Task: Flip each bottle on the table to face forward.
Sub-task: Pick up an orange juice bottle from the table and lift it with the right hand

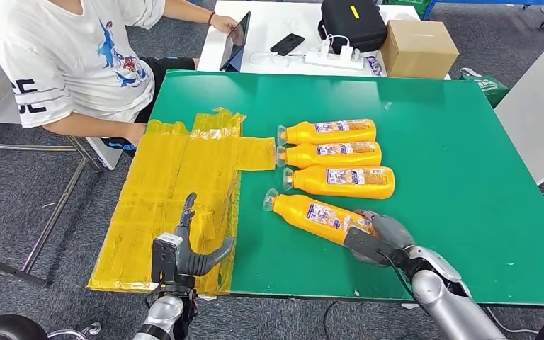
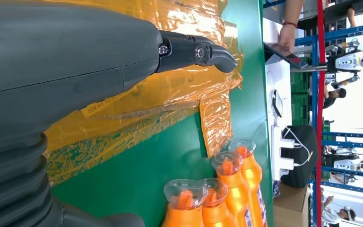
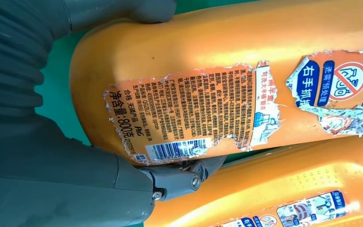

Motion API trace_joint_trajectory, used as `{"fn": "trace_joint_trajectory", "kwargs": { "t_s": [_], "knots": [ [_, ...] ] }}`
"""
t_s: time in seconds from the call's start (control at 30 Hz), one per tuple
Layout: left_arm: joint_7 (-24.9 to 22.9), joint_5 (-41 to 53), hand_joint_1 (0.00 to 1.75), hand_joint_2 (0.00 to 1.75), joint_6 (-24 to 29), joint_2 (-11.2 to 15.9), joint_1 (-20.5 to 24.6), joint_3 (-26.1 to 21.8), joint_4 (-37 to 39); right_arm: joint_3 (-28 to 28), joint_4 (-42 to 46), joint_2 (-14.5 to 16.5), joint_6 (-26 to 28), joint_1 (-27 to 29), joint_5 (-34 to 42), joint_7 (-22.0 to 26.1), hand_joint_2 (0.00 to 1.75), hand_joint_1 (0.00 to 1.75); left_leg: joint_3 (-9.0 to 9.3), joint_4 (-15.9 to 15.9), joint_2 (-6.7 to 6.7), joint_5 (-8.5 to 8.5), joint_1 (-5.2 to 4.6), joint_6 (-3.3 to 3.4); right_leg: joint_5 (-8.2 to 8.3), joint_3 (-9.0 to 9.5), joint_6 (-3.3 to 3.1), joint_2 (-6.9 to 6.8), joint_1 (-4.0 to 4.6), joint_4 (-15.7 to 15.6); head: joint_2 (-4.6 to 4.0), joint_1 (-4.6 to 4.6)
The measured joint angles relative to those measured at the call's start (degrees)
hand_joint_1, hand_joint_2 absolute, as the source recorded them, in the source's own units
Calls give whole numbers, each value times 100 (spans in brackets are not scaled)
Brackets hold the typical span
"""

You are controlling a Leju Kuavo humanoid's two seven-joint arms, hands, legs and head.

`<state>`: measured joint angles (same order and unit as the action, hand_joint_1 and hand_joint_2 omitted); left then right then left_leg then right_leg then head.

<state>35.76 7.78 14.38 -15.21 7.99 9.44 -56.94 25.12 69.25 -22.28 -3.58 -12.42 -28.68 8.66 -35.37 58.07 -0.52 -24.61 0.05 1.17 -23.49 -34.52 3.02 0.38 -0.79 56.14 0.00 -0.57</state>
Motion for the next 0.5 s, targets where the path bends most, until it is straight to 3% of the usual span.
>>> {"fn": "trace_joint_trajectory", "kwargs": {
  "t_s": [0.13,0.23,0.37,0.5],
  "knots": [
    [0,-3,0,175,-3,0,0,0,0,-10,-4,19,43,4,-3,56,175,175,0,0,0,0,1,0,0,0,0,0,0,0,0,0],
    [0,-41,0,175,-36,0,-8,0,-3,-87,26,160,408,106,-21,544,175,175,-5,0,-4,0,1,0,0,0,0,-1,1,3,0,-2],
    [-16,-202,0,175,-148,-8,-66,30,-93,-348,385,798,1353,312,70,1609,175,175,-7,-1,3,0,4,-1,-1,-8,0,4,4,5,0,0],
    [-44,-342,0,175,-125,-15,-126,133,-252,-604,853,1487,2130,470,220,2194,175,175,-9,-1,-7,1,9,-3,-6,-10,-5,1,9,5,0,0]
  ]
}}
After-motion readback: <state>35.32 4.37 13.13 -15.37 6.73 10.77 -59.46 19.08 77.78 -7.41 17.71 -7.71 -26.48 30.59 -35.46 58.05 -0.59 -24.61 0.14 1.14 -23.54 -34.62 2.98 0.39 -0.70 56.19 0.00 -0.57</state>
